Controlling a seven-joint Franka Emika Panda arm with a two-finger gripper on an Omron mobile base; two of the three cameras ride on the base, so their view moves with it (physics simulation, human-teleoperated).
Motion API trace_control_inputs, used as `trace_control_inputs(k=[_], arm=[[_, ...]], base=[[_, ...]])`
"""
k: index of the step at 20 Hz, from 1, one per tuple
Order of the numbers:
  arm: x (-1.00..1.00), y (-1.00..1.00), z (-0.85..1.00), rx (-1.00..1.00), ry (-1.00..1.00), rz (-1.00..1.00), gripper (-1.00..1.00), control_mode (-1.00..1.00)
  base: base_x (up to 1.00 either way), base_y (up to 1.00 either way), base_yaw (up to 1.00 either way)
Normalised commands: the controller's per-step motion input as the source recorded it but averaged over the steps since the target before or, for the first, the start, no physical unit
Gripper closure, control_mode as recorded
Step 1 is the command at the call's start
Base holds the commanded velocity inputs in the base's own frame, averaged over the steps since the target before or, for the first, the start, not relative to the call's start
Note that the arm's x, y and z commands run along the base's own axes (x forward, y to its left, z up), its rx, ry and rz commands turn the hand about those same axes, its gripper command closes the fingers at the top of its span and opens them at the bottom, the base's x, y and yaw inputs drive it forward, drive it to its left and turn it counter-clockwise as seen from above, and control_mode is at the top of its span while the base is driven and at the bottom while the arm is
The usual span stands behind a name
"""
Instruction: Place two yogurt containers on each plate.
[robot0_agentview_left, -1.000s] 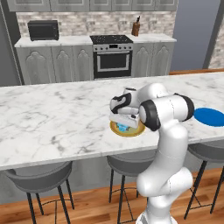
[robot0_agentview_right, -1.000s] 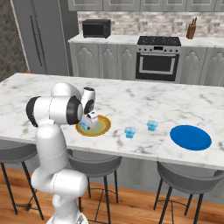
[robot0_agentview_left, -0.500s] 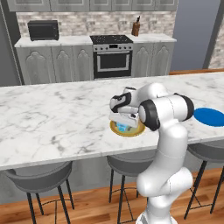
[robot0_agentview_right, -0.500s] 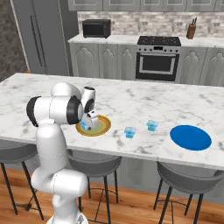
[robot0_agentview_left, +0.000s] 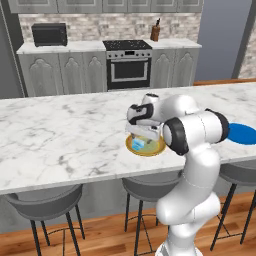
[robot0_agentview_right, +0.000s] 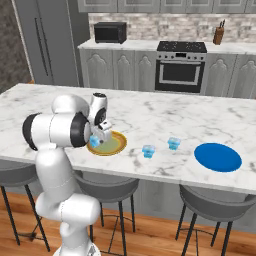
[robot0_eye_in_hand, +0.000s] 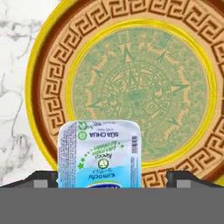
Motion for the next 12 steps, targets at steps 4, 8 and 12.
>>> trace_control_inputs(k=[4,8,12], arm=[[-0.08,0.00,0.30,0.00,-0.05,0.00,-1.00,-1.00],[-0.09,0.00,0.35,0.00,-0.05,0.00,-1.00,-1.00],[-0.34,-0.15,0.51,0.00,-0.10,0.00,-1.00,-1.00]], base=[[0.00,0.00,0.00],[0.00,0.00,0.00],[0.00,0.00,0.00]])
